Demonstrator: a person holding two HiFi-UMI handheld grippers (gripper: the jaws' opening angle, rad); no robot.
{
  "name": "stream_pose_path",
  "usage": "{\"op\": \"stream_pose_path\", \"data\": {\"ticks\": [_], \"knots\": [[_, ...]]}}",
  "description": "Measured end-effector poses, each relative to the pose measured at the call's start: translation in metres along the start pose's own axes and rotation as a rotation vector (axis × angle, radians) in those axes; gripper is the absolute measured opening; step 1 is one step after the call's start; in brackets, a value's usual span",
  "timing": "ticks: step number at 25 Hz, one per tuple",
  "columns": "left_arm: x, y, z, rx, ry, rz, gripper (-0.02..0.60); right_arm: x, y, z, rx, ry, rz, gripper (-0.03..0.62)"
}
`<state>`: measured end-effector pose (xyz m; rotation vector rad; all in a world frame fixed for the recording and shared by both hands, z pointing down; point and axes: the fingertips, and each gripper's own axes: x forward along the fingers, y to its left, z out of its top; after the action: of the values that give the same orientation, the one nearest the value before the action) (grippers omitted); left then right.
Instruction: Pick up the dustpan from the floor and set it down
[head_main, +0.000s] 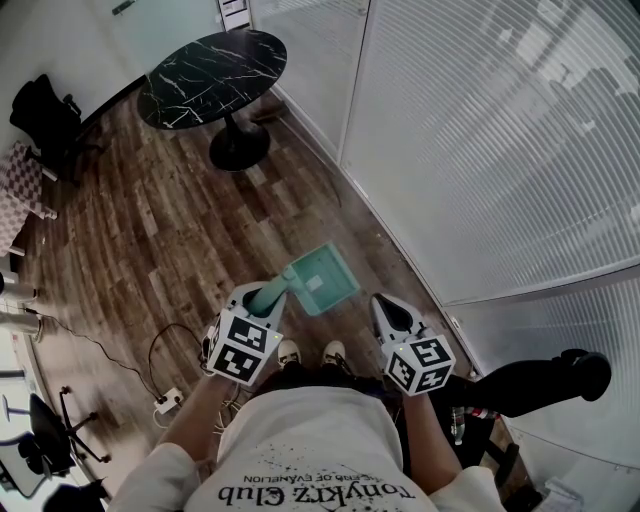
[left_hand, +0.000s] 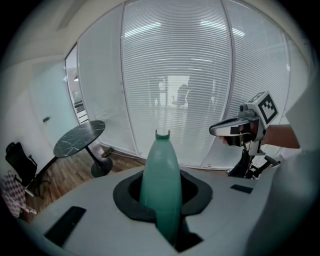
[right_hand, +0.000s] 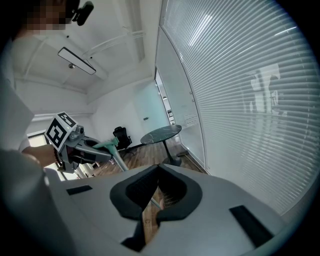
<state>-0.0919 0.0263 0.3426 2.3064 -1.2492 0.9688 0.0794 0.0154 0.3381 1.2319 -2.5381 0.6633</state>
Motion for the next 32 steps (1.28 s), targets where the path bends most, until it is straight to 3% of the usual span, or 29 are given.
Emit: {"op": "stream_pose_path", "data": {"ticks": [17, 32], "knots": [[0.015, 0.005, -0.003, 0.001, 0.022, 0.0, 0.071, 0.009, -0.008, -0.006, 0.011, 0.029, 0.005, 0.023], [0.072, 0.005, -0.033, 0.006, 0.049, -0.017, 0.071, 0.037, -0.026, -0.039, 0.05, 0.089, 0.012, 0.023]]}}
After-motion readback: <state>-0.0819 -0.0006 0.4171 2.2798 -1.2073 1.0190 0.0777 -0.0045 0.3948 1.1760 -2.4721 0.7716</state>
